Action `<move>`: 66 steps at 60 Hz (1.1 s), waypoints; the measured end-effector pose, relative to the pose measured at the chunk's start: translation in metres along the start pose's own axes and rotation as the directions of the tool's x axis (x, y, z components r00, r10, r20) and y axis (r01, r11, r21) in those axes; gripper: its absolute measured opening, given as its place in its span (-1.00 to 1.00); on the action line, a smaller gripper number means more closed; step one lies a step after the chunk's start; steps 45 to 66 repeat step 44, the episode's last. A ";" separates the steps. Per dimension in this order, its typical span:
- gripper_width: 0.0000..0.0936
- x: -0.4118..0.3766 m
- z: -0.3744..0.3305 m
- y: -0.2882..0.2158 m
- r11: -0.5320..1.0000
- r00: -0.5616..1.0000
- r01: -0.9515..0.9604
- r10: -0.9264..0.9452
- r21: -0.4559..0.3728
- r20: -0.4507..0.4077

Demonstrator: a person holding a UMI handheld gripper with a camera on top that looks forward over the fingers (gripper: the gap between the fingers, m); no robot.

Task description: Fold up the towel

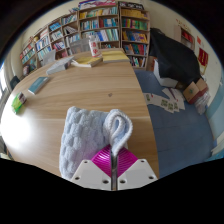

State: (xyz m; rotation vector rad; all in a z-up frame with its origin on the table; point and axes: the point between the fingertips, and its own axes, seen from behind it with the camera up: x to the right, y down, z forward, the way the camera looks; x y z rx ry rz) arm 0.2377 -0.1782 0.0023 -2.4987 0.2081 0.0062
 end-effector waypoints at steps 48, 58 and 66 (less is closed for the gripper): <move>0.78 -0.084 -0.248 0.017 0.971 0.985 -0.157 0.168 0.181 -0.049; 0.78 -0.084 -0.248 0.017 0.971 0.985 -0.157 0.168 0.181 -0.049; 0.78 -0.084 -0.248 0.017 0.971 0.985 -0.157 0.168 0.181 -0.049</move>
